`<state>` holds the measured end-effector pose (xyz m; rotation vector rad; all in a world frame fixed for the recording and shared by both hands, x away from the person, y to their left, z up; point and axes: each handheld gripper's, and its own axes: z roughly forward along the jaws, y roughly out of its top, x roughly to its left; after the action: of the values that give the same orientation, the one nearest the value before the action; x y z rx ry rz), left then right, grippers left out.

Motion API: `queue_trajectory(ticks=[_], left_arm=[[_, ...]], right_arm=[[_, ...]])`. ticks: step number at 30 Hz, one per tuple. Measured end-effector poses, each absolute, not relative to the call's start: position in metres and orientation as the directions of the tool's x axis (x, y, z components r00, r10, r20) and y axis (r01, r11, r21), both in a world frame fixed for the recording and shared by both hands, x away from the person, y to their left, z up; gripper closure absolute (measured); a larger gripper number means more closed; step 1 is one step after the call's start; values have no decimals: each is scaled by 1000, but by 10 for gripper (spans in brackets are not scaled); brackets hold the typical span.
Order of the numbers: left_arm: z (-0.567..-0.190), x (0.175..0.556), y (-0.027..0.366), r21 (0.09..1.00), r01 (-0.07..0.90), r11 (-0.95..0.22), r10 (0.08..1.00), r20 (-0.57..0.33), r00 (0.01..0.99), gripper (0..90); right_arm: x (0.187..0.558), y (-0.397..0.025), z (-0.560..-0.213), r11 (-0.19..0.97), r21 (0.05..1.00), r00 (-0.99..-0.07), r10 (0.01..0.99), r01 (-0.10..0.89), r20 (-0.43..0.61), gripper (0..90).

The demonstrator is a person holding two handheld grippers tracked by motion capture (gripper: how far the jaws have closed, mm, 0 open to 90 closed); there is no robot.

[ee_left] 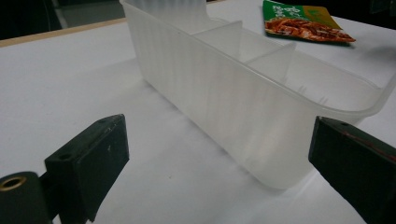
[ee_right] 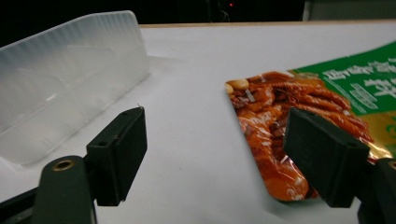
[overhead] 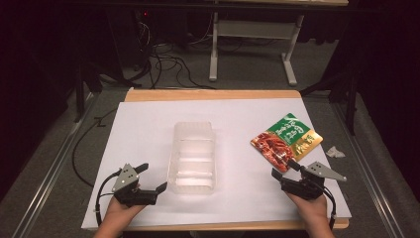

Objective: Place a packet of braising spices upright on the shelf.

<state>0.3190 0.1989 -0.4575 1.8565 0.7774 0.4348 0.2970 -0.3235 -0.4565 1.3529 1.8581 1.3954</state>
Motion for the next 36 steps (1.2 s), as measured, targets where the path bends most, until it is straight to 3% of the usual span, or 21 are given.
queue_trajectory(ticks=[8, 15, 25, 27, 36], left_arm=[[-457, 318, 199, 914, 312, -259, 684, -54, 727, 58], [-457, 320, 201, 915, 312, -257, 686, -55, 726, 57], [-458, 318, 199, 912, 311, -265, 683, -50, 729, 59], [-458, 319, 199, 911, 313, -267, 684, -49, 728, 59], [-458, 318, 198, 909, 315, -272, 688, -46, 724, 60]], right_arm=[[300, -330, -461, 17, 859, -356, 914, 512, 195, 312], [303, -347, -471, -66, 767, -283, 906, 639, 314, 406], [319, -363, -467, -51, 809, -241, 942, 586, 234, 349], [339, -386, -465, -132, 813, -171, 947, 567, 273, 355], [390, -432, -474, -285, 773, 1, 939, 567, 345, 368]])
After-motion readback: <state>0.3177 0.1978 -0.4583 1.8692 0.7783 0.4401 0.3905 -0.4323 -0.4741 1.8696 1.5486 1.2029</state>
